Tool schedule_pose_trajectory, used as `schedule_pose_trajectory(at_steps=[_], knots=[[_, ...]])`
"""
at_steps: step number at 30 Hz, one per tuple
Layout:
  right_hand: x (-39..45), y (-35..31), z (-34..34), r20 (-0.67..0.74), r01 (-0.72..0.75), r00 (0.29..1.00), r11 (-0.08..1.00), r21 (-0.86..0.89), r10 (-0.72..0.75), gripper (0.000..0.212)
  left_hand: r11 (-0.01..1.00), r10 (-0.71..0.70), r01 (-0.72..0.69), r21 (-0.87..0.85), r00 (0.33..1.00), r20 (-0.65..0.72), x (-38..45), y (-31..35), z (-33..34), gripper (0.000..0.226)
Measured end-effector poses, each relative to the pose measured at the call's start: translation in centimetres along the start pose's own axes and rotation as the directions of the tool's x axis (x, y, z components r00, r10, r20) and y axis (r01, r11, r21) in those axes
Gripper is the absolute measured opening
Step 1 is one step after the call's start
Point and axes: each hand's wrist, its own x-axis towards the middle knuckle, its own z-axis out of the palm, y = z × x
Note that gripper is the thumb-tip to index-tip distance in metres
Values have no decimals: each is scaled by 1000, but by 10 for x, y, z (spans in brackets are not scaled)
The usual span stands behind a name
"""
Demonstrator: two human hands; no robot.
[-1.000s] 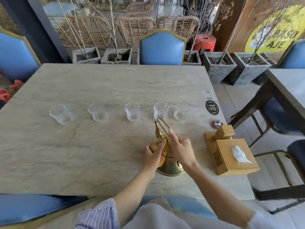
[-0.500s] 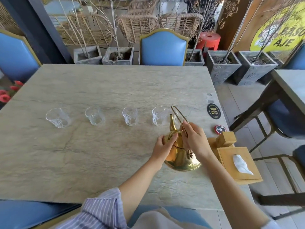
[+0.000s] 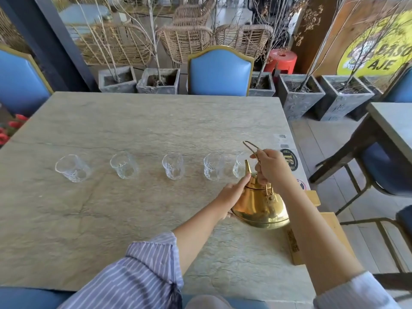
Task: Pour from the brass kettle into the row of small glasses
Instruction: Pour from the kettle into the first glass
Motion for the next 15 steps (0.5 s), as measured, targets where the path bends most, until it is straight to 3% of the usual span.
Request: schedule_pose_trajectory(at_steps=[3, 8, 15], knots=[[10, -9, -3, -15, -17, 1000, 996, -91, 16, 34, 999, -53, 53, -1, 999, -6, -4, 6, 4, 61], [19, -24, -7, -23, -43, 999, 981, -191, 39, 38, 995, -103, 103, -17, 995, -5, -3, 11, 9, 99], [15, -47, -15, 15, -54, 998, 960, -276, 61, 24, 993, -102, 101, -62, 995, -7, -3, 16, 21, 161]])
